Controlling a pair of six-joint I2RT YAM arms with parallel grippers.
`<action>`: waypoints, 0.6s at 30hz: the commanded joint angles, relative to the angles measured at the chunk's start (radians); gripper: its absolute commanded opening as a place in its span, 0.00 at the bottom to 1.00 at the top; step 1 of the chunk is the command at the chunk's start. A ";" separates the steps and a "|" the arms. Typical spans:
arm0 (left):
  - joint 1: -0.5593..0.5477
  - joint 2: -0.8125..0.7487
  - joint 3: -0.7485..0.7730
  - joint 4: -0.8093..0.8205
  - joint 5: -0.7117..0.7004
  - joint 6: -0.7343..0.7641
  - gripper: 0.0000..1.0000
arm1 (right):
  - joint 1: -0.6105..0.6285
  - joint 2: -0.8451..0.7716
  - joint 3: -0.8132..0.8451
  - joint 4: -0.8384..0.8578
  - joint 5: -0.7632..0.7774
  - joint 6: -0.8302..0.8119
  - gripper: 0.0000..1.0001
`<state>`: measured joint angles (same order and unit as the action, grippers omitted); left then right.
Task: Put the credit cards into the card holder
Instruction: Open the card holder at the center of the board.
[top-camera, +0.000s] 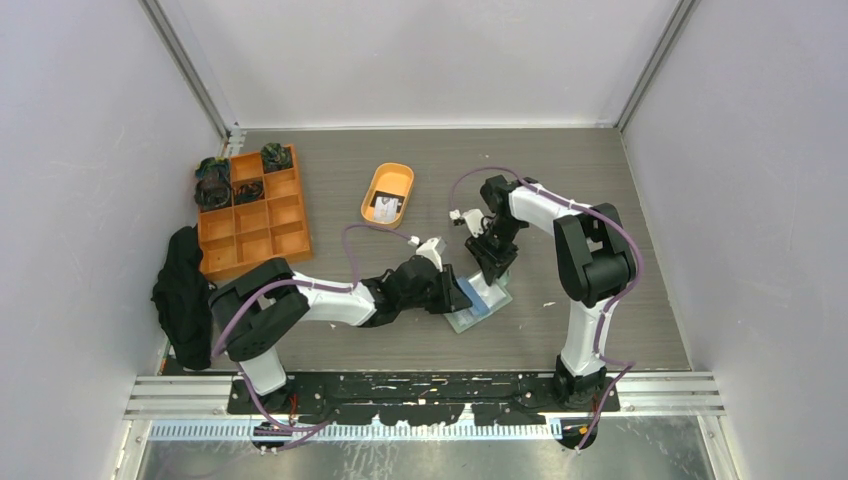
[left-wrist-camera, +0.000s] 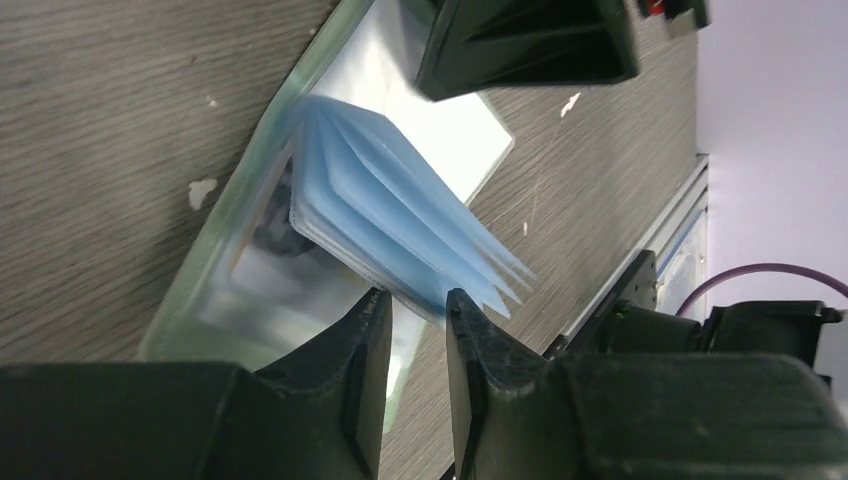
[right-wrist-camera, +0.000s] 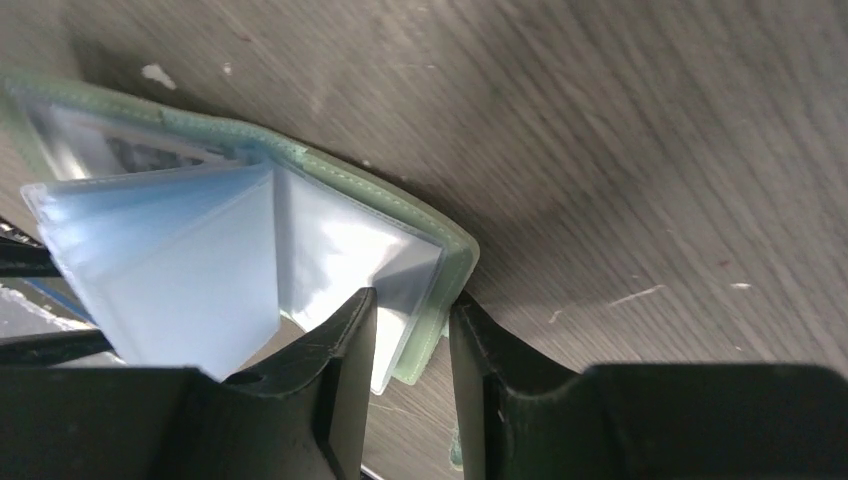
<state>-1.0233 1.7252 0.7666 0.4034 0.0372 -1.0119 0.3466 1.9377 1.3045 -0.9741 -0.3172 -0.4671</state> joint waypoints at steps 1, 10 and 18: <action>0.000 -0.035 0.031 0.130 -0.024 0.022 0.28 | 0.017 -0.001 0.024 -0.043 -0.089 0.008 0.38; -0.001 -0.022 0.042 0.125 -0.030 0.035 0.28 | 0.017 -0.002 0.027 -0.048 -0.100 0.006 0.38; -0.001 -0.024 0.022 0.124 -0.030 0.038 0.30 | 0.017 -0.008 0.028 -0.047 -0.095 0.011 0.42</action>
<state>-1.0229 1.7237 0.7750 0.4740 0.0265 -1.0035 0.3588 1.9381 1.3045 -1.0039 -0.3882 -0.4664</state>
